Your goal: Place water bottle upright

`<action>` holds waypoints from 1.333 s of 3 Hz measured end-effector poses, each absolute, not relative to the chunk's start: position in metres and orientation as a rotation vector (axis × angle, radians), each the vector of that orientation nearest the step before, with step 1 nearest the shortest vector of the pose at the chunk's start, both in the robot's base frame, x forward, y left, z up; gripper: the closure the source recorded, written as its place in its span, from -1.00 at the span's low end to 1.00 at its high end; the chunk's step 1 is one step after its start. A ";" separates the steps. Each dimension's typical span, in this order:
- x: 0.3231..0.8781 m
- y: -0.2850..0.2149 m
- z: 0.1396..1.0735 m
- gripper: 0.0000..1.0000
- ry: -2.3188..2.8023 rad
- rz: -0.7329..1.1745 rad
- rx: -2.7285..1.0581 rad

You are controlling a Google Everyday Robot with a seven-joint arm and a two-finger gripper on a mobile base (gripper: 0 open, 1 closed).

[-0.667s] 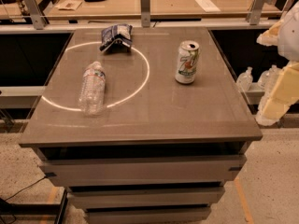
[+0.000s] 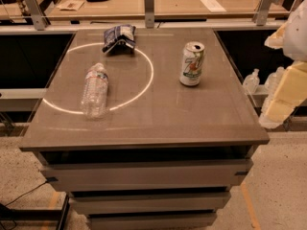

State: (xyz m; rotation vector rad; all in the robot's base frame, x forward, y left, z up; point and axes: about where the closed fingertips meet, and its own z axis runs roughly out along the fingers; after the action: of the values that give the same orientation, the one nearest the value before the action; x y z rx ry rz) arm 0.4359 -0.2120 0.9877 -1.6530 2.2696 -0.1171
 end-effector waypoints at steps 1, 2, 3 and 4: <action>0.433 -0.209 0.986 -1.00 2.337 -0.074 -1.605; 0.429 -0.206 0.987 -1.00 2.364 -0.025 -1.534; 0.424 -0.205 0.984 -1.00 2.371 0.084 -1.402; 0.420 -0.195 0.979 -1.00 2.378 0.150 -1.273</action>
Offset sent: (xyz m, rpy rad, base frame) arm -0.0128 0.0093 -0.0047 0.1226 0.0911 -0.1500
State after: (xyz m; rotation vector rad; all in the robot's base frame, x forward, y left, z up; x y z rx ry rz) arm 0.4198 -0.1949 0.9792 -1.2731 2.3784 0.1498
